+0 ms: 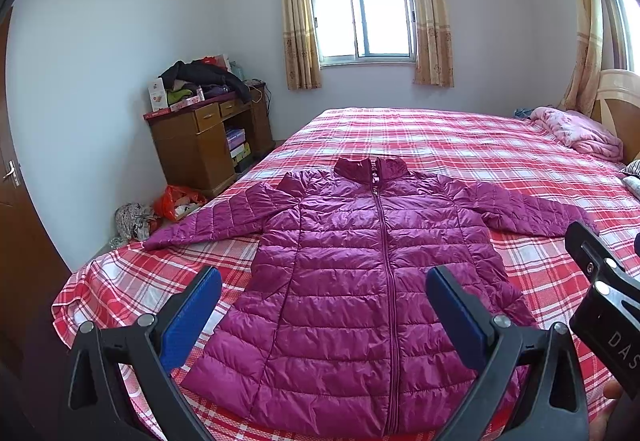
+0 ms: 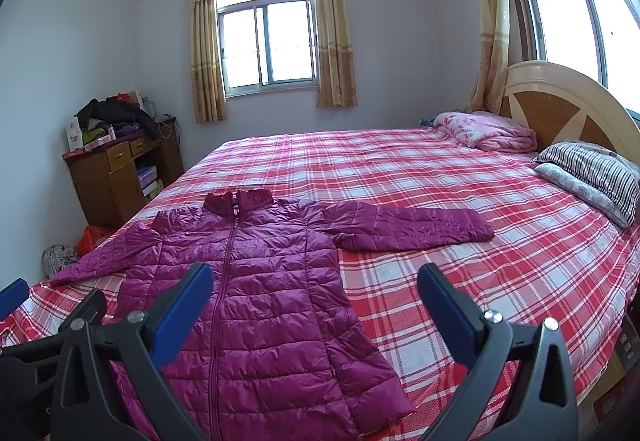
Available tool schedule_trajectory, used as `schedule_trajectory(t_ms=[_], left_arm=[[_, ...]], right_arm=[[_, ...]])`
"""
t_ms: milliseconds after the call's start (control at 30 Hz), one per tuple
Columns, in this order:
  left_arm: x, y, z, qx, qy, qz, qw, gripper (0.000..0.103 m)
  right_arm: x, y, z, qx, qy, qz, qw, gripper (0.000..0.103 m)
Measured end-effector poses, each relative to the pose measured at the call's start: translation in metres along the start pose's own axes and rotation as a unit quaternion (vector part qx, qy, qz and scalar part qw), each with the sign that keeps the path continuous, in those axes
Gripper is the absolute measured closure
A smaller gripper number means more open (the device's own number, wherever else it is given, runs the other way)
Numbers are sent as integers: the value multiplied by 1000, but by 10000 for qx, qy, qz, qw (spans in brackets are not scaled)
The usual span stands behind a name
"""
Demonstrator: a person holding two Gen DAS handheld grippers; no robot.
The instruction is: Fold large clothes
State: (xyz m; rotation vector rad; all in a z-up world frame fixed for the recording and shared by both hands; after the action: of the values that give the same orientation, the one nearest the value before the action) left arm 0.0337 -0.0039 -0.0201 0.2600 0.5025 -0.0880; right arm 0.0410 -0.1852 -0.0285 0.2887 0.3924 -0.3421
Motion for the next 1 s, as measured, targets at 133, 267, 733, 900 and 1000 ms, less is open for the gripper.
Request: schedule_trajectory(t_ms=[133,267,733,900,1000], left_arm=[[1,1,-2,-23,12,-7,10000,1],[1,1,-2,1,15,6,10000,1],[1,0,-3,1,36,20,10000,1],[1,0,-3,6,32,24,10000,1],[1,0,-3,-4,44,15,10000,1]], right_arm=[[0,0,0,-6,6,-2,10000,0],[0,0,-1,-6,4,-7,10000,0],[0,0,0,-3,14,-6,10000,0],[0,0,1,-1,17,-4,10000,0],[0,0,1,-1,16,-12,10000,0]])
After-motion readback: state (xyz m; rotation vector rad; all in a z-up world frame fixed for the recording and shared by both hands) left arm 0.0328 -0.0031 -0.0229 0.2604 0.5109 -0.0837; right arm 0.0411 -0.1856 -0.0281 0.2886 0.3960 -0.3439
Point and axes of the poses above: each gripper's, at about its wrist camera, not at the fingertips, and x roughly the way its jaws point, y to its left, z to its top, the point moved 4 cm from there along x, roughly the way its jaws point, and after that the axes turned 9 degrees about x, right-handed, at the moved point
